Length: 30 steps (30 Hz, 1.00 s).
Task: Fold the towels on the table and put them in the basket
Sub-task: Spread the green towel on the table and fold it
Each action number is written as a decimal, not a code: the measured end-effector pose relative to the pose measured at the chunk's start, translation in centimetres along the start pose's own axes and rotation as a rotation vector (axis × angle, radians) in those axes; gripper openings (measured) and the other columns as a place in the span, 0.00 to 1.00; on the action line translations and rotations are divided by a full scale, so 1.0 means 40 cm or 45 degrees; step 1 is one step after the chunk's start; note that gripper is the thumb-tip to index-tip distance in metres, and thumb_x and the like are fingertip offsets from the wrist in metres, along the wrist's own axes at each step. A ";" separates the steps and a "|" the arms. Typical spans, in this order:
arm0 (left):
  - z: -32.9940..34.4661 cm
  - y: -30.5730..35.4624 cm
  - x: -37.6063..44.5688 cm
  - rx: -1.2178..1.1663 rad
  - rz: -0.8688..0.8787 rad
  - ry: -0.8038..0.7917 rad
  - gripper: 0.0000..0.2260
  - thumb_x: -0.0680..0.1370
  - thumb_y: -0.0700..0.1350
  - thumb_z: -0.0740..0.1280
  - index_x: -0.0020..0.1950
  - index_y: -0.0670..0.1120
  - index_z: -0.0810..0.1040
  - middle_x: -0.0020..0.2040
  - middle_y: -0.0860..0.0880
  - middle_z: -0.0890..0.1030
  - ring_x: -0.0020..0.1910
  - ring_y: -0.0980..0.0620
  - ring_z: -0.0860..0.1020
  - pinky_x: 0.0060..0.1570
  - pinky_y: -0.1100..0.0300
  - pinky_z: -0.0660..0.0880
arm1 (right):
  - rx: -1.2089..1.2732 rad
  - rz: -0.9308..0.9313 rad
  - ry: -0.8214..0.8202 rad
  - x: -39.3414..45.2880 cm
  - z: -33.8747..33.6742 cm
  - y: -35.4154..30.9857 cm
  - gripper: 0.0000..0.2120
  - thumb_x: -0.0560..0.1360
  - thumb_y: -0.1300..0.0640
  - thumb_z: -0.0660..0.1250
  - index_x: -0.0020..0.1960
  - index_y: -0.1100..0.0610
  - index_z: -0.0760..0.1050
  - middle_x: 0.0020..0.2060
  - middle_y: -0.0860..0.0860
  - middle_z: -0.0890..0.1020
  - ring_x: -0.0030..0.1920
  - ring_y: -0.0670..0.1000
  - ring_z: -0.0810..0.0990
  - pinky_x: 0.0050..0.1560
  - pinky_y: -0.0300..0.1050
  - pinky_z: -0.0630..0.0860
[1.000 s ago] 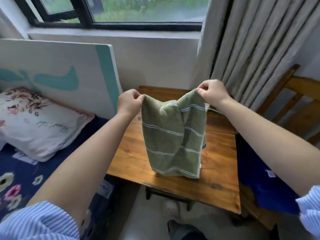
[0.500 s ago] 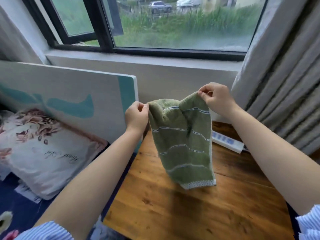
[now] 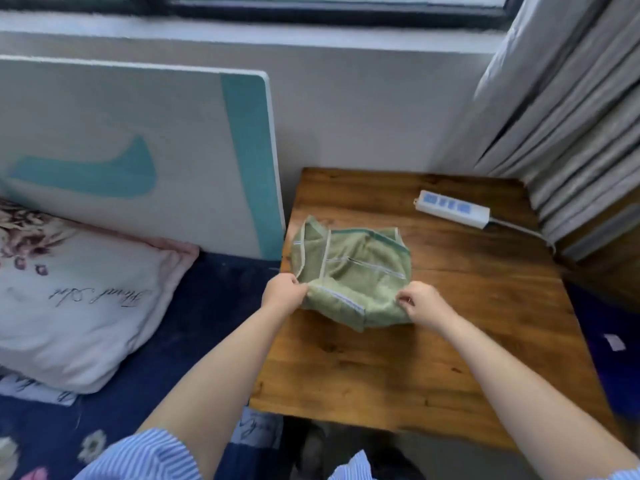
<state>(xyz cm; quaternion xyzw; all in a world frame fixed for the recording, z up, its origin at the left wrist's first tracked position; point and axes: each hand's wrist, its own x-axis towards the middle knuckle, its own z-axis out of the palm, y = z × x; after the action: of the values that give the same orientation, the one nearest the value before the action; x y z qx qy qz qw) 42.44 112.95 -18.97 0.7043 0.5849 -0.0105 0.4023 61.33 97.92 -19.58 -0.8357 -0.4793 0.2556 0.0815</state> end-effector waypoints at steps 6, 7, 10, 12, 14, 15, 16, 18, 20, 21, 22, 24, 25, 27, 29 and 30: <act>0.086 -0.128 0.007 0.166 -0.118 -0.126 0.11 0.75 0.45 0.62 0.33 0.46 0.68 0.37 0.49 0.73 0.41 0.47 0.72 0.37 0.60 0.66 | 0.145 0.200 -0.183 -0.107 0.225 0.033 0.14 0.76 0.66 0.58 0.59 0.62 0.77 0.58 0.58 0.78 0.60 0.56 0.75 0.60 0.42 0.69; 0.089 -0.137 0.008 0.209 -0.113 -0.142 0.09 0.76 0.45 0.62 0.36 0.45 0.69 0.40 0.48 0.73 0.42 0.47 0.72 0.36 0.60 0.66 | 0.179 0.244 -0.128 -0.117 0.229 0.039 0.14 0.76 0.67 0.58 0.58 0.62 0.77 0.57 0.59 0.79 0.60 0.56 0.75 0.59 0.42 0.69; 0.110 -0.177 0.007 0.327 -0.127 -0.223 0.06 0.77 0.44 0.61 0.42 0.44 0.69 0.41 0.48 0.72 0.42 0.48 0.71 0.30 0.61 0.64 | 0.229 0.415 0.084 -0.133 0.256 0.073 0.13 0.76 0.66 0.61 0.58 0.65 0.77 0.56 0.61 0.79 0.60 0.58 0.75 0.59 0.44 0.68; 0.127 -0.200 0.010 0.352 -0.143 -0.255 0.06 0.77 0.43 0.61 0.41 0.45 0.69 0.37 0.50 0.70 0.41 0.48 0.70 0.30 0.61 0.63 | 0.221 0.480 0.152 -0.127 0.266 0.091 0.13 0.75 0.64 0.63 0.58 0.66 0.76 0.56 0.62 0.79 0.59 0.59 0.75 0.60 0.46 0.68; 0.146 -0.218 0.013 0.368 -0.149 -0.260 0.04 0.78 0.44 0.61 0.44 0.44 0.69 0.36 0.51 0.69 0.41 0.48 0.70 0.29 0.61 0.62 | 0.183 0.497 0.155 -0.120 0.278 0.095 0.13 0.75 0.61 0.63 0.58 0.64 0.77 0.57 0.60 0.79 0.60 0.60 0.73 0.61 0.48 0.68; 0.152 -0.224 0.014 0.377 -0.146 -0.256 0.04 0.78 0.45 0.61 0.46 0.45 0.69 0.37 0.51 0.69 0.40 0.49 0.70 0.29 0.62 0.62 | 0.147 0.494 0.161 -0.118 0.284 0.090 0.13 0.76 0.60 0.63 0.57 0.63 0.77 0.57 0.59 0.79 0.61 0.60 0.73 0.60 0.50 0.68; 0.156 -0.230 0.014 0.389 -0.147 -0.248 0.04 0.78 0.45 0.60 0.48 0.45 0.70 0.38 0.50 0.71 0.38 0.50 0.70 0.29 0.62 0.62 | 0.114 0.466 0.194 -0.119 0.291 0.083 0.12 0.75 0.61 0.64 0.56 0.63 0.78 0.56 0.58 0.79 0.61 0.60 0.73 0.59 0.52 0.68; 0.165 -0.239 0.018 0.418 -0.155 -0.224 0.09 0.79 0.45 0.60 0.58 0.45 0.71 0.46 0.48 0.75 0.41 0.49 0.72 0.30 0.61 0.65 | 0.074 0.320 0.306 -0.115 0.308 0.076 0.10 0.72 0.65 0.67 0.52 0.63 0.80 0.54 0.58 0.81 0.59 0.62 0.75 0.57 0.57 0.68; 0.171 -0.254 0.020 0.436 -0.195 -0.177 0.15 0.80 0.44 0.59 0.66 0.43 0.69 0.57 0.44 0.76 0.51 0.45 0.75 0.36 0.59 0.69 | -0.009 0.219 0.284 -0.113 0.313 0.063 0.12 0.72 0.64 0.67 0.55 0.61 0.79 0.56 0.56 0.80 0.61 0.60 0.74 0.59 0.57 0.66; 0.175 -0.261 0.023 0.428 -0.224 -0.152 0.16 0.80 0.44 0.58 0.67 0.43 0.68 0.60 0.43 0.75 0.54 0.44 0.75 0.39 0.58 0.69 | -0.053 0.211 0.183 -0.107 0.310 0.057 0.13 0.75 0.62 0.64 0.59 0.58 0.77 0.58 0.54 0.79 0.63 0.57 0.71 0.61 0.55 0.64; 0.177 -0.269 0.027 0.421 -0.247 -0.137 0.15 0.80 0.44 0.58 0.66 0.42 0.69 0.61 0.42 0.75 0.55 0.43 0.75 0.41 0.57 0.70 | -0.097 0.244 0.061 -0.099 0.307 0.053 0.14 0.77 0.58 0.60 0.62 0.55 0.74 0.59 0.51 0.78 0.65 0.55 0.69 0.62 0.52 0.62; 0.179 -0.283 0.034 0.397 -0.271 -0.137 0.11 0.80 0.43 0.57 0.59 0.42 0.74 0.56 0.42 0.77 0.50 0.43 0.75 0.40 0.57 0.69 | -0.243 0.325 -0.110 -0.087 0.300 0.051 0.14 0.79 0.54 0.57 0.62 0.54 0.72 0.59 0.50 0.77 0.65 0.53 0.67 0.61 0.49 0.63; 0.179 -0.290 0.035 0.367 -0.270 -0.132 0.09 0.80 0.43 0.57 0.53 0.43 0.75 0.52 0.42 0.78 0.46 0.44 0.74 0.38 0.58 0.68 | -0.298 0.341 -0.139 -0.085 0.298 0.050 0.13 0.78 0.54 0.57 0.60 0.54 0.72 0.58 0.50 0.77 0.64 0.53 0.67 0.59 0.49 0.64; 0.178 -0.298 0.031 0.271 -0.256 -0.095 0.08 0.80 0.44 0.57 0.46 0.44 0.73 0.45 0.45 0.76 0.42 0.46 0.72 0.33 0.60 0.66 | -0.364 0.343 -0.143 -0.089 0.299 0.052 0.12 0.78 0.53 0.57 0.57 0.55 0.72 0.57 0.50 0.77 0.62 0.54 0.68 0.57 0.48 0.64; 0.175 -0.299 0.025 0.182 -0.225 -0.053 0.08 0.80 0.44 0.58 0.45 0.44 0.74 0.43 0.46 0.76 0.41 0.47 0.72 0.32 0.60 0.65 | -0.382 0.334 -0.149 -0.090 0.301 0.058 0.12 0.78 0.53 0.57 0.59 0.55 0.72 0.58 0.50 0.77 0.62 0.54 0.67 0.57 0.47 0.65; 0.173 -0.297 0.022 0.168 -0.202 -0.042 0.08 0.80 0.44 0.58 0.46 0.43 0.75 0.44 0.46 0.76 0.41 0.47 0.72 0.34 0.60 0.66 | -0.401 0.327 -0.153 -0.088 0.301 0.059 0.13 0.78 0.53 0.57 0.59 0.55 0.71 0.58 0.50 0.76 0.62 0.54 0.67 0.58 0.46 0.65</act>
<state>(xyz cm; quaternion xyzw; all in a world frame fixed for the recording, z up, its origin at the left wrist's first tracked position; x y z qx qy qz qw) 35.97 109.58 -30.69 0.6803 0.6302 -0.0925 0.3626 55.60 92.38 -29.55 -0.8755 -0.4069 0.2352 -0.1124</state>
